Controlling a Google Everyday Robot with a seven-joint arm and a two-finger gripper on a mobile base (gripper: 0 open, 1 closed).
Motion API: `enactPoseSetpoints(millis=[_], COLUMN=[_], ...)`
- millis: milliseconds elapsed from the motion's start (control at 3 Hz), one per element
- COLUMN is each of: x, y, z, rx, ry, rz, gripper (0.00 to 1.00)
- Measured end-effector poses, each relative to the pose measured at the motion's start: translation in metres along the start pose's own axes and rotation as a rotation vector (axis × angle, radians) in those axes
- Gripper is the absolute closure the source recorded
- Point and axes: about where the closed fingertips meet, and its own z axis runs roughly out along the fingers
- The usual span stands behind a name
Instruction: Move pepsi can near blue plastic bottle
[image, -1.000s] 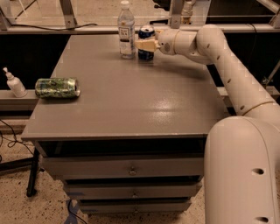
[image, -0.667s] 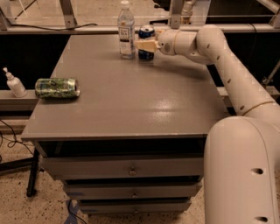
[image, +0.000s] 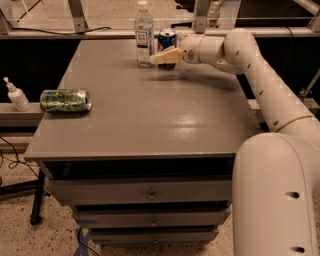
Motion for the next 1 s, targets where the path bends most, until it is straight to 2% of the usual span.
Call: enactPoseSetpoints(millis=[333,1000], x=[-0.006,-0.053], y=[0.002,0.003], z=[-0.017,-0.122], rx=[0.003,0.098], ry=[0.001,-0.025], rz=[-0.011,-0.115], gripper=[0.0,0.0])
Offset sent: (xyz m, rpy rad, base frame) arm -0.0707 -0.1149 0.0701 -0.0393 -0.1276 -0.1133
